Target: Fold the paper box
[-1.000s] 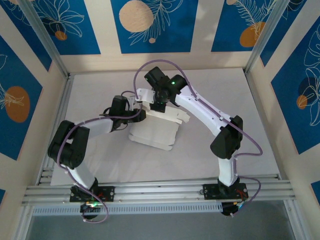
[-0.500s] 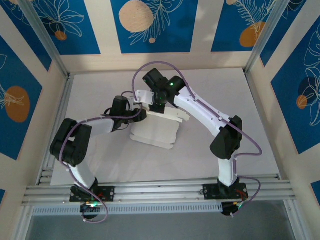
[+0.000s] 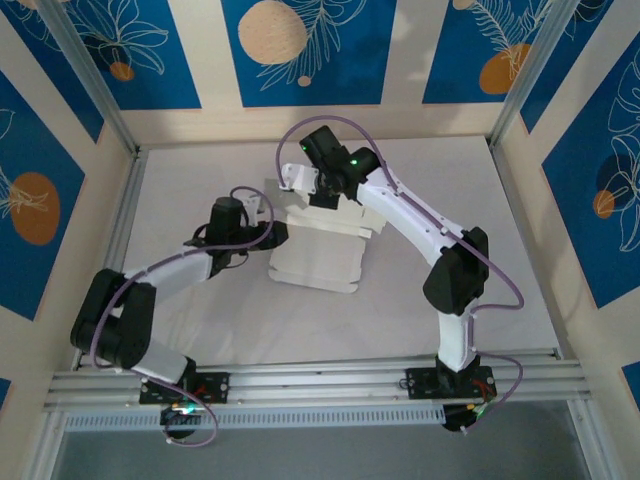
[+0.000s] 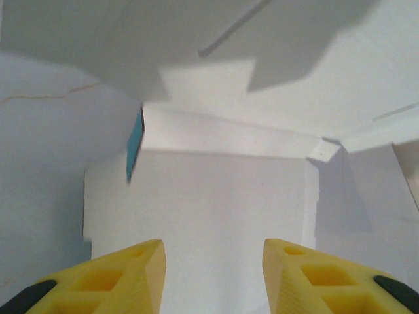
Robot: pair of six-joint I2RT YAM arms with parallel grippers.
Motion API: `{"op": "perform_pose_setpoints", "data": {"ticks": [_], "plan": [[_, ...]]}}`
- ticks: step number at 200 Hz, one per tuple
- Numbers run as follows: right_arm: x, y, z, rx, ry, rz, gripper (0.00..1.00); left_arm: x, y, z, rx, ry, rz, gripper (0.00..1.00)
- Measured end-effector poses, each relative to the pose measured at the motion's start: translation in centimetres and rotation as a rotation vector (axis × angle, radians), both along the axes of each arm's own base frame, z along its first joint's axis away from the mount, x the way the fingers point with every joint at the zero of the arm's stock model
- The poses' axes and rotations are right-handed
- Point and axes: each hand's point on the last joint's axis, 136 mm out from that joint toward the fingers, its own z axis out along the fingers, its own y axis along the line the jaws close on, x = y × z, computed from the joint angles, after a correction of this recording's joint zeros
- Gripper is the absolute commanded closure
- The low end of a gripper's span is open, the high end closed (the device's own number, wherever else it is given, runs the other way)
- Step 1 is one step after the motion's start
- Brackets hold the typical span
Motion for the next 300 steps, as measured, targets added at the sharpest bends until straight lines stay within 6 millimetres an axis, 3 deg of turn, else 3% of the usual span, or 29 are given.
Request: {"op": "perform_pose_setpoints", "data": {"ticks": [27,72,91,126,159,187,224,240,276,300], "plan": [[0.7,0.3,-0.2,-0.019,-0.048,0.011,1.00,-1.3,1.3,1.7,0.035,-0.033,0.021,0.56],[0.4,1.0,-3.4,-0.081,-0.071,0.065,1.00,-1.7,6.2,9.9,0.146,-0.333,0.197,0.54],[0.0,1.2,-4.6,-0.097,-0.078,0.090,1.00,-1.0,8.0,11.1,0.204,-0.398,0.276,0.54],[-0.9,1.4,-5.6,-0.109,-0.107,0.132,1.00,1.1,10.1,8.6,0.304,-0.363,0.370,0.56],[-2.0,2.1,-5.4,-0.099,-0.148,0.172,1.00,2.0,11.6,6.6,0.334,-0.314,0.434,0.74],[-2.4,3.0,-5.0,-0.090,-0.175,0.193,1.00,1.5,11.3,3.7,0.272,-0.219,0.441,0.95],[-2.7,3.3,-5.5,-0.088,-0.184,0.200,1.00,0.2,10.7,-1.3,0.239,-0.070,0.425,1.00],[-3.1,3.1,-6.1,-0.093,-0.182,0.203,1.00,0.1,11.0,-1.0,0.246,-0.079,0.433,0.98],[-3.9,3.3,-6.5,-0.091,-0.214,0.212,1.00,1.0,12.5,1.7,0.274,-0.168,0.487,0.97],[-4.8,4.0,-6.7,-0.086,-0.257,0.237,1.00,1.9,13.8,1.8,0.318,-0.183,0.519,0.95]]}}
